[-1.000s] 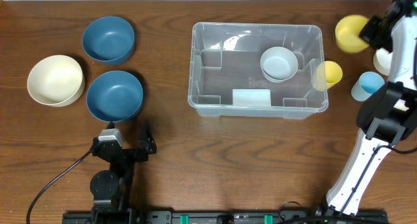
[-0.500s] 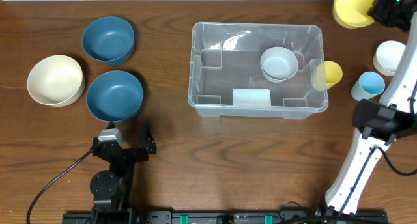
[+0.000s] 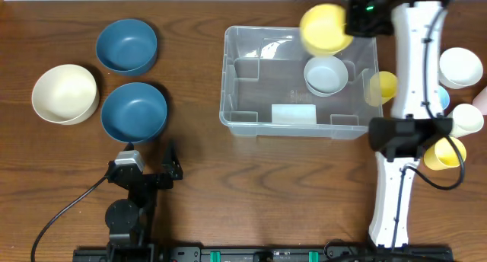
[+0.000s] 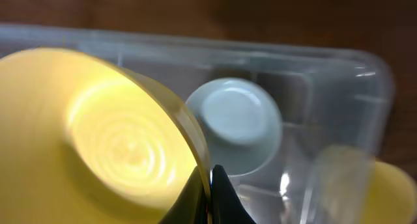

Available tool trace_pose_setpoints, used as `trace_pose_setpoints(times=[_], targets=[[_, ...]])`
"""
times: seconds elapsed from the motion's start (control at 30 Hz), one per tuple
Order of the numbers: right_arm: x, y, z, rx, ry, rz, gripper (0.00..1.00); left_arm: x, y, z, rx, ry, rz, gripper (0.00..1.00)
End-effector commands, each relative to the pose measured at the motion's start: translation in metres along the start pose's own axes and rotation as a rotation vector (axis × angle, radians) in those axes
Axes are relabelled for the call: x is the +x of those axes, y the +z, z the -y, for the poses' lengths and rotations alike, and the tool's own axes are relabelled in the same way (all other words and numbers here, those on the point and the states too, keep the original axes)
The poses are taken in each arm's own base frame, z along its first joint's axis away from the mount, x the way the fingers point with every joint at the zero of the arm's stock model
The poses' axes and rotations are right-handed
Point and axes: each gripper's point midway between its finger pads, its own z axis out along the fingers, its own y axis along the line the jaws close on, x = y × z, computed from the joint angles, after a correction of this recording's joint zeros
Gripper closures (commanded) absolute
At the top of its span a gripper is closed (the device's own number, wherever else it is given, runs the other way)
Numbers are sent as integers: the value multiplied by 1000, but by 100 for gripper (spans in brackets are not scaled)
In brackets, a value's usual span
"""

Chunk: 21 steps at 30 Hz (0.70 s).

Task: Pack container
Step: 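Lift the yellow bowl and carry it over the white bowl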

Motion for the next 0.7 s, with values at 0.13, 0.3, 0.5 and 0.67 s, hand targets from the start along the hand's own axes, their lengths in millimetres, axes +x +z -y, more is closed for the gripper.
trace_pose_setpoints(times=[0.13,0.3,0.5,0.67], targets=[[12,12,6,95,-29,-56,99,15,1,-5,-13,-11,-40,2],[29,34,22,158,-19,-153,99,15,1,-5,-13,-11,-40,2],[34,59,37,221,-10,-194,98,15,1,-5,-13,-11,-40,2],[36,79,49,260,22,-202,98,15,1,-5,-13,-11,-40,2]])
